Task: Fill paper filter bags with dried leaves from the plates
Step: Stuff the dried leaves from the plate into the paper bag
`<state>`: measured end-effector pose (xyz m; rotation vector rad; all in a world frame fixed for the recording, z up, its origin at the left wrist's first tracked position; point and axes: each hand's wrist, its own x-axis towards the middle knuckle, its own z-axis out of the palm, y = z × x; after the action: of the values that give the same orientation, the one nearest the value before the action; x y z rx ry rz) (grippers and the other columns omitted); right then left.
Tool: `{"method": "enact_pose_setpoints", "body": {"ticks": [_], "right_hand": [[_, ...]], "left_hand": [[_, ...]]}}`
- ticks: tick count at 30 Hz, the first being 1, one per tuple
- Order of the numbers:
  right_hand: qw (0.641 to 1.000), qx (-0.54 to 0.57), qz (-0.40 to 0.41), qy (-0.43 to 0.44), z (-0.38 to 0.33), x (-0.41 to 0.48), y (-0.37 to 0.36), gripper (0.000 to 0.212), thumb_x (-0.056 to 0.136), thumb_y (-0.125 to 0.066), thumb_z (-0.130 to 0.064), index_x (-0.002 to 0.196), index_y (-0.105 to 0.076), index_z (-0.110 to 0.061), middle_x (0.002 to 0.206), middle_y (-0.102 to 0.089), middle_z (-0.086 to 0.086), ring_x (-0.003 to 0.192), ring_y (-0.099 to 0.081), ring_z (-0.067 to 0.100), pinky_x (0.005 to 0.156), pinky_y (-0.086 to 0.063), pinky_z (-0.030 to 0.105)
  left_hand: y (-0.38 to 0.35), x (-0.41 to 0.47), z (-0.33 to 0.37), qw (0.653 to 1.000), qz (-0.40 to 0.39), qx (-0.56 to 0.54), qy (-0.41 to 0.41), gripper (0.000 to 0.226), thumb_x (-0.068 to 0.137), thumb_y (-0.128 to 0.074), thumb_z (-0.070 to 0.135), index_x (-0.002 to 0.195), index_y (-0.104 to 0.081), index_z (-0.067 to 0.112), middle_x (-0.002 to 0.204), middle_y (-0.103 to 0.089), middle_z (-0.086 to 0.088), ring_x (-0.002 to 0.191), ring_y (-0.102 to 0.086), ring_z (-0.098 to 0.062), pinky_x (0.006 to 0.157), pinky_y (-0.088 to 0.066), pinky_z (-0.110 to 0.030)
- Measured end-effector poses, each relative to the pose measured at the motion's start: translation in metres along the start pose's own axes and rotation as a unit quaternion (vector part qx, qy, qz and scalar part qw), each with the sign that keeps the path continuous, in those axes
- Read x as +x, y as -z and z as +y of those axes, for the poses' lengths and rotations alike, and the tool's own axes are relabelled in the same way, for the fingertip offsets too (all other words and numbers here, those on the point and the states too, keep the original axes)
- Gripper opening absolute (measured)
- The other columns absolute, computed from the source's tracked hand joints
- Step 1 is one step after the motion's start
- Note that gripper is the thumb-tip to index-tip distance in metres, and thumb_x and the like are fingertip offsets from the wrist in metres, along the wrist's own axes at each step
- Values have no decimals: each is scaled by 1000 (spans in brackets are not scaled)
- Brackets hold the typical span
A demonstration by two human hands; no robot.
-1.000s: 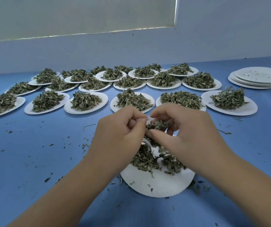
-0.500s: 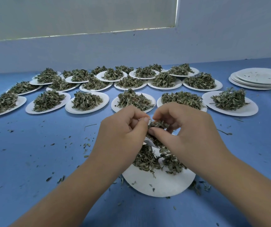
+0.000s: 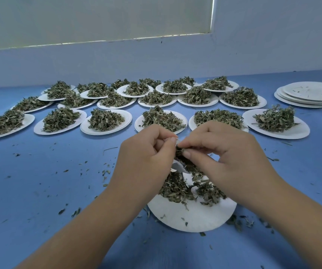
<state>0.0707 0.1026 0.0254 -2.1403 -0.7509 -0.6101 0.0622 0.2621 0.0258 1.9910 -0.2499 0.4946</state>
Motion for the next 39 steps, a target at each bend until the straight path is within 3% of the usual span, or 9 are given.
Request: {"method": "enact_pose_setpoints", "body": {"ticks": [3, 8, 13, 16, 20, 24, 31, 36, 39], "right_hand": [[999, -30, 15, 19, 0, 0, -3, 16, 82, -75, -10, 93, -76, -21, 81, -64, -8, 77, -55, 6, 70, -45, 16], [998, -62, 22, -21, 0, 1, -5, 14, 78, -77, -17, 80, -67, -26, 71, -59, -19, 75, -52, -2, 64, -39, 7], [995, -95, -1, 29, 0, 2, -5, 8, 85, -70, -18, 83, -77, -20, 80, -67, -10, 82, -55, 18, 73, -41, 24], [1000, -22, -6, -4, -1, 3, -1, 12, 88, -65, -23, 91, -77, -26, 89, -63, -12, 90, -53, 9, 76, -36, 13], [998, 24, 9, -64, 4, 4, 8, 20, 86, -58, -43, 104, -66, -37, 100, -57, -18, 95, -53, 0, 74, -39, 8], [990, 5, -85, -114, 8, 4, 10, 62, 70, -60, -66, 126, -54, -41, 112, -53, -23, 98, -54, -5, 77, -47, 17], [996, 20, -25, -86, 7, 4, 8, 31, 78, -78, -23, 107, -71, -31, 77, -64, -18, 77, -61, 2, 71, -49, 13], [999, -12, -6, -34, 5, 3, 5, 16, 79, -77, -19, 93, -76, -25, 74, -65, -14, 73, -60, 7, 67, -49, 22], [1000, -15, 2, -14, 3, 2, 5, 15, 78, -79, -19, 91, -77, -23, 71, -61, -14, 69, -56, 6, 65, -46, 17]], "left_hand": [[-1, 1, -1, 1000, -2, 6, 0, 16, 92, -61, 14, 78, -67, 21, 48, -49, 10, 42, -44, 1, 43, -31, -6], [-1, -1, -2, 1000, -10, 4, -15, 16, 91, -62, 17, 78, -67, 24, 53, -53, 1, 43, -42, 0, 43, -31, -7], [-1, -1, -1, 1000, -15, 9, -26, 18, 91, -61, 15, 78, -67, 25, 55, -57, 3, 44, -43, -1, 43, -31, -8], [3, 2, 2, 1000, 10, -2, -22, 17, 90, -62, 13, 77, -68, 22, 56, -55, -1, 43, -44, 0, 41, -32, -5], [11, 7, 1, 999, 37, -36, 12, 15, 91, -62, 15, 78, -67, 21, 49, -51, 8, 41, -44, 0, 40, -31, -5], [13, 10, -2, 998, 54, -30, 21, 13, 91, -62, 20, 80, -68, 24, 50, -52, 17, 43, -45, 1, 43, -31, -6], [10, 8, -1, 999, 48, -8, -3, 14, 91, -62, 18, 80, -67, 24, 50, -50, 16, 45, -45, 0, 43, -32, -7], [6, 4, 0, 999, 33, -4, -25, 17, 91, -61, 16, 78, -66, 27, 54, -53, 12, 44, -45, 0, 42, -31, -6], [4, 0, 1, 998, 23, 14, -49, 17, 90, -61, 16, 79, -65, 27, 55, -51, 8, 46, -45, -1, 44, -32, -7]]}}
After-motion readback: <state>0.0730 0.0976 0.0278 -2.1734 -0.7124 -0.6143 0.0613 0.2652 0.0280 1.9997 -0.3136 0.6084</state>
